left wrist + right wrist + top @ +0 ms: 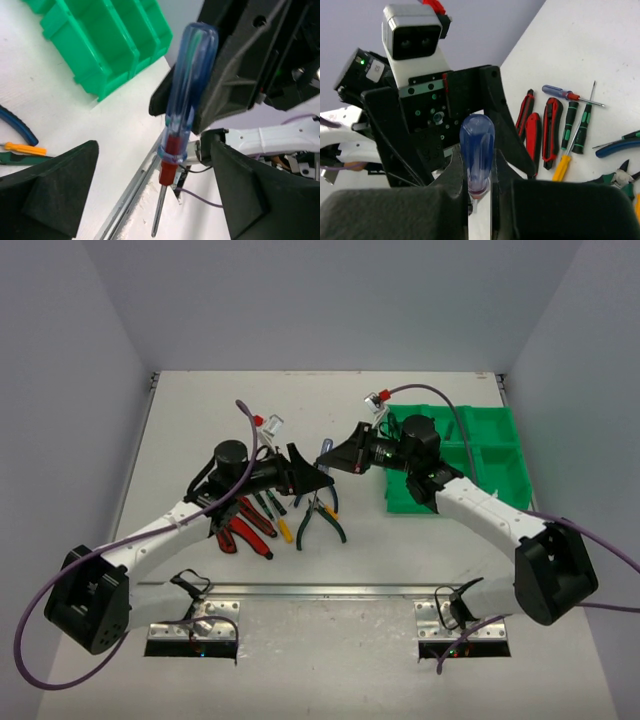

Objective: Sort the tools into containers

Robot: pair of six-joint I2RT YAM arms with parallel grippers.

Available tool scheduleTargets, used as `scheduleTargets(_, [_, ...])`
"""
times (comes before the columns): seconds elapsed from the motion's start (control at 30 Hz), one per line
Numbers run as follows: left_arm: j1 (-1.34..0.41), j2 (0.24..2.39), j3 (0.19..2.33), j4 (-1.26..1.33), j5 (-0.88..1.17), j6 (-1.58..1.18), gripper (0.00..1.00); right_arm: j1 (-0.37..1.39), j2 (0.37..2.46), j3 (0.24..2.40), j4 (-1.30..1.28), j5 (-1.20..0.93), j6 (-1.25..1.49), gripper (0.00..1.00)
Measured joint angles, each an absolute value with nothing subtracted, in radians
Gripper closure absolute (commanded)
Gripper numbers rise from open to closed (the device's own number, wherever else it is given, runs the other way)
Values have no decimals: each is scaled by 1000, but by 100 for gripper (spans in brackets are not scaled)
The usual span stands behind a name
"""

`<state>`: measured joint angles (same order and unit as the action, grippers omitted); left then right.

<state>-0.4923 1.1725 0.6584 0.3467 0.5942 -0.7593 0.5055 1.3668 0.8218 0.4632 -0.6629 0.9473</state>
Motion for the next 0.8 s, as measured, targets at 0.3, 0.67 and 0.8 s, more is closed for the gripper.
scheduleTargets(0.3, [-501, 992, 959, -314, 28, -565, 0, 308, 1313, 937, 34, -257, 739, 100])
scheduleTargets(0.67, [-501, 753, 1010, -612, -236, -451, 0, -49, 1500, 1149, -140, 328, 609, 100])
scheduleTargets(0.8, [-501, 768, 999, -670, -236, -430, 0, -90, 1649, 1271, -133, 374, 591, 100])
